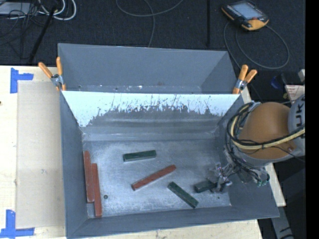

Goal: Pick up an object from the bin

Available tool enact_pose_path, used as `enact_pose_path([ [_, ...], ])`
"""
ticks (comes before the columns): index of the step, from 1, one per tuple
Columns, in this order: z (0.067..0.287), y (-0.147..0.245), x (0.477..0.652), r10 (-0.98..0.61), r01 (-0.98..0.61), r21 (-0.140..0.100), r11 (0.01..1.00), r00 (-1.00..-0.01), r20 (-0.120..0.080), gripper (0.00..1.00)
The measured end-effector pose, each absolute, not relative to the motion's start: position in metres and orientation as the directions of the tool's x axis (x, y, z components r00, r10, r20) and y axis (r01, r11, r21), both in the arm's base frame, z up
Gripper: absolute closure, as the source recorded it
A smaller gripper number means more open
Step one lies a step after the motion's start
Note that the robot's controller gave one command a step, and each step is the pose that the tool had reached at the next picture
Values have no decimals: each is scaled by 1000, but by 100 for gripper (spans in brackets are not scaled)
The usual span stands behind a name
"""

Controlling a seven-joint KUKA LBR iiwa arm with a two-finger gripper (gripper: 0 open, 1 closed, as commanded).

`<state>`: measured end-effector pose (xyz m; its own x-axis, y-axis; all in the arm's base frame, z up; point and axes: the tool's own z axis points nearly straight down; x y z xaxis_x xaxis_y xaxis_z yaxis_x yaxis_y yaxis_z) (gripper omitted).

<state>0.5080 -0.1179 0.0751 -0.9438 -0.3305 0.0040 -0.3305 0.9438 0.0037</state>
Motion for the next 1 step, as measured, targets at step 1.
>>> enact_pose_path([
  [1, 95, -117, 507, -331, -331, 4, 944, -944, 6, 100],
])
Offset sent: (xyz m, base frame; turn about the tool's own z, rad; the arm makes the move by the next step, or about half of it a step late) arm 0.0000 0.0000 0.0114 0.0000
